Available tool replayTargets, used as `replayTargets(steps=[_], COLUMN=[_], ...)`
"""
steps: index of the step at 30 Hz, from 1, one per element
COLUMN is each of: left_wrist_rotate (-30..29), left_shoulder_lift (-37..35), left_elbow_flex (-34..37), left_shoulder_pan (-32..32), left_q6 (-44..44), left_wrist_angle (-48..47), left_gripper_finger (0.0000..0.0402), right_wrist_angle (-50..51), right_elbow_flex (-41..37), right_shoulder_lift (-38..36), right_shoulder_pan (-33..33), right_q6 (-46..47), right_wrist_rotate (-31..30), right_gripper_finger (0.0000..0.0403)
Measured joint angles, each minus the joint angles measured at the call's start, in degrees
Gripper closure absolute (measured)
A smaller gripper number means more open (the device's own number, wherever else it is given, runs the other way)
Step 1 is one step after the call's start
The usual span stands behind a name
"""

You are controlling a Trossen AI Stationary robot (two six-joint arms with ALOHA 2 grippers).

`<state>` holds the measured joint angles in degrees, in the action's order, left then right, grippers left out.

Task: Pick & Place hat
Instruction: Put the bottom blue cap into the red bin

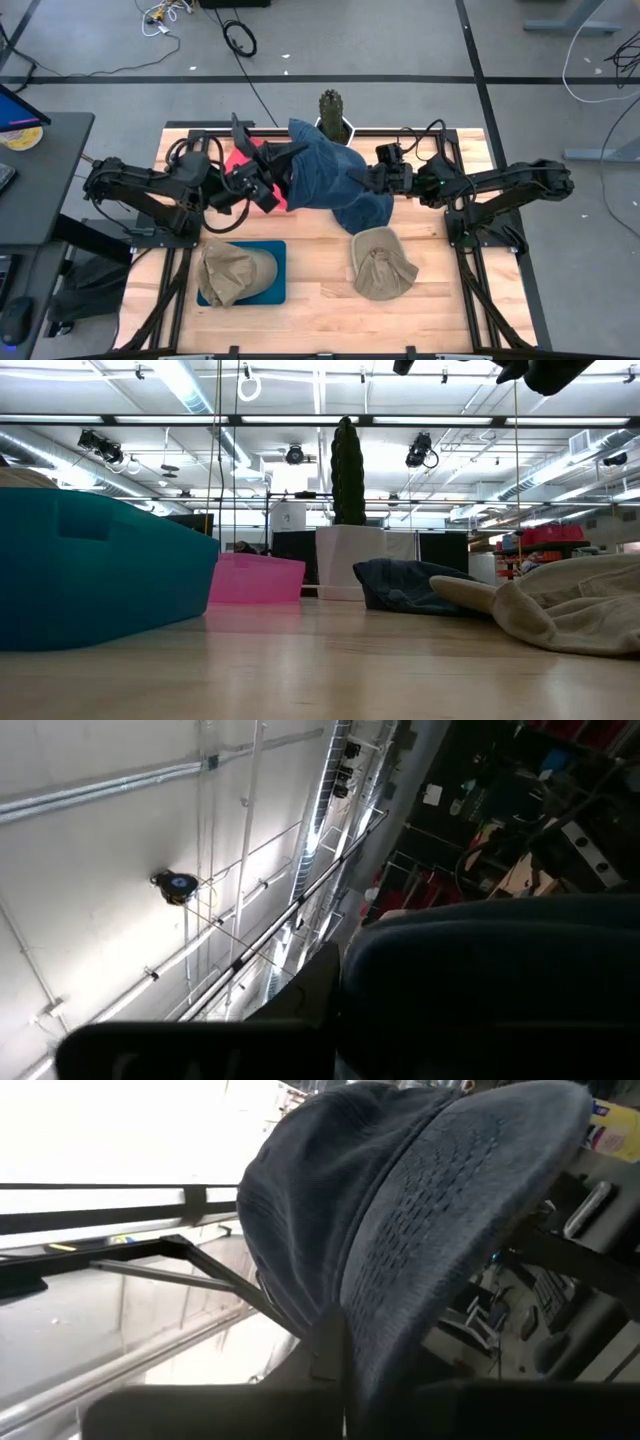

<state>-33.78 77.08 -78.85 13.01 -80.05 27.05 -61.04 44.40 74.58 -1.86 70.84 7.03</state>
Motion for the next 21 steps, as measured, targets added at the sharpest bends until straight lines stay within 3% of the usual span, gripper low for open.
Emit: replayTargets(steps=[6, 14, 21], left_wrist_rotate=[-5.16, -16.3, -28.0], left_shoulder_lift=[0.0, 0.0, -1.46], left_elbow_flex=[0.0, 0.0, 0.0], left_shoulder_pan=[1.6, 5.38, 8.18], left_q6=[8.12, 19.72, 38.95], left_wrist_angle=[0.42, 1.84, 2.62], left_gripper_finger=[0.0305, 0.0223, 0.0176], right_wrist_angle=[0.37, 2.75, 9.46], right_elbow_flex=[0.0, 0.0, 0.0], right_shoulder_lift=[-1.11, -3.9, -7.86], right_shoulder_pan=[-0.73, -2.0, -3.13], right_q6=[-2.31, -4.89, -9.47], right_wrist_rotate=[0.07, 1.21, 2.64], right_gripper_finger=[0.0396, 0.0397, 0.0397])
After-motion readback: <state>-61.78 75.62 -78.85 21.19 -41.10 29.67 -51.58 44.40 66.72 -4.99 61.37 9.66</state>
